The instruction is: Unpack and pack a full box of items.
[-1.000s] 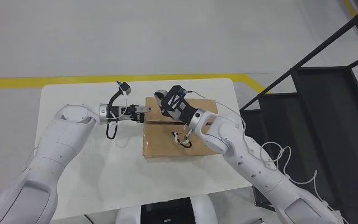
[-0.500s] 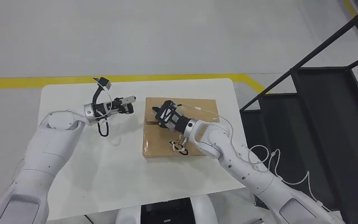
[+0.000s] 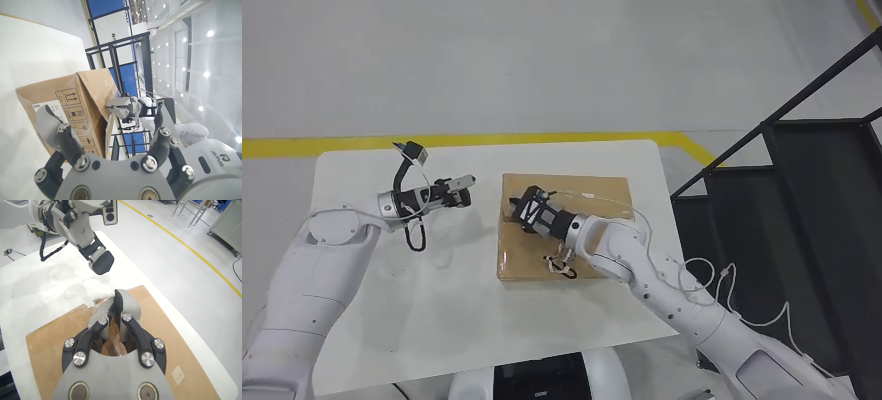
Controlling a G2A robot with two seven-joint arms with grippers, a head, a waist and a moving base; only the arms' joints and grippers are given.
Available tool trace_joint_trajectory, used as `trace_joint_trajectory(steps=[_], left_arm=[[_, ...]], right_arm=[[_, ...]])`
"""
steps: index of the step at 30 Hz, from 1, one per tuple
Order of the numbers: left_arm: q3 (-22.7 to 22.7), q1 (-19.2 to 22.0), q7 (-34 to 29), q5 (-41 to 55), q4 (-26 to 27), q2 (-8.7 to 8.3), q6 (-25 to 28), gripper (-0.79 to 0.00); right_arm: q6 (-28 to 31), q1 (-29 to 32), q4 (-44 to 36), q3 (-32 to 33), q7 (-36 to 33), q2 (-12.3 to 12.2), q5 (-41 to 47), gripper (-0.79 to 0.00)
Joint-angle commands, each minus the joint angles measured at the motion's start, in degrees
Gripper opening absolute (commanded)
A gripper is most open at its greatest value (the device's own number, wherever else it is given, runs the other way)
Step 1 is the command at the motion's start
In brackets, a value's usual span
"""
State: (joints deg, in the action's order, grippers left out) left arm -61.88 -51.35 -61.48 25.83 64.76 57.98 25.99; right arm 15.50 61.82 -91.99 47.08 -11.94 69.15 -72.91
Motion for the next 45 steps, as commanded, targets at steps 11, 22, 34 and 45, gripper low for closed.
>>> trace_joint_trajectory(steps=[11,22,34,45], left_arm=[[-0.1,-0.4,-0.5,-0.6,1.3,0.22,-1.2,0.0],[-0.2,-0.3,-0.8,-0.7,1.3,0.48,-1.4,0.0],[0.1,0.1,-1.2,-0.9,1.0,0.89,-1.4,0.0],[-0.1,-0.1,-1.6,-0.9,1.0,1.1,-1.4,0.0]], right_arm=[[-3.1,-0.8,3.2,-4.1,-0.5,1.8,-5.5,-0.785],[-6.8,-1.1,5.2,-5.1,-0.4,3.1,-10.1,0.0],[-6.8,1.7,1.4,-1.0,1.9,2.5,-13.2,0.0],[11.1,3.9,1.0,6.6,8.7,1.6,6.6,0.0]])
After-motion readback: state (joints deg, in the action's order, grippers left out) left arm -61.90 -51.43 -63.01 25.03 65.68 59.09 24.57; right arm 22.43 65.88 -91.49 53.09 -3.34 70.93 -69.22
